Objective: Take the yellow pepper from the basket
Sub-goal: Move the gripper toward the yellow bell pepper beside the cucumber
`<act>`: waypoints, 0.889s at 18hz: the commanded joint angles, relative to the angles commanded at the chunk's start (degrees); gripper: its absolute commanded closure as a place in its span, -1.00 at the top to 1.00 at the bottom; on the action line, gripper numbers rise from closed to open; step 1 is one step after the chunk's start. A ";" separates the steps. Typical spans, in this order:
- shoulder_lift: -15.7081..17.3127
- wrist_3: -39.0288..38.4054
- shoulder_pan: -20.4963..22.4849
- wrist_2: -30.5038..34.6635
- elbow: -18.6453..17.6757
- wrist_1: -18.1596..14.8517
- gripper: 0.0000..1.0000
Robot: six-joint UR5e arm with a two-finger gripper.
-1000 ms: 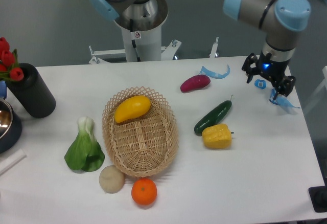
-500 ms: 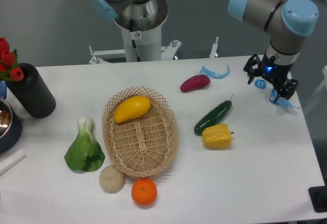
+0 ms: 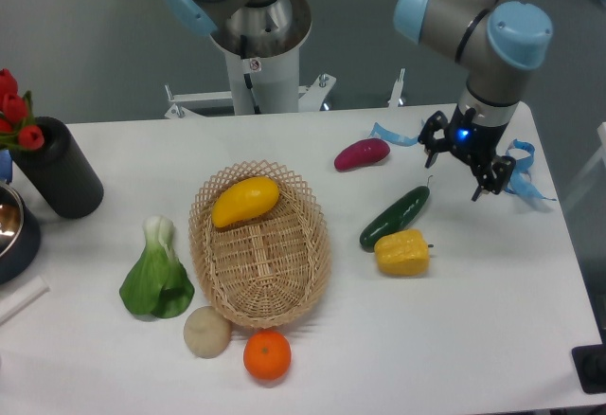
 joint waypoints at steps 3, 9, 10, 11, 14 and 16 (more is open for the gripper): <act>-1.85 0.09 -0.18 0.52 2.29 -1.32 1.00; -6.86 0.09 -3.25 3.69 4.93 -1.06 1.00; -7.56 -0.09 -3.77 3.69 5.02 -0.62 1.00; -8.00 -0.18 -4.48 3.61 5.10 -0.36 1.00; -8.27 -1.14 -4.75 3.34 5.02 1.49 1.00; -8.96 -1.06 -5.01 3.17 4.84 3.59 1.00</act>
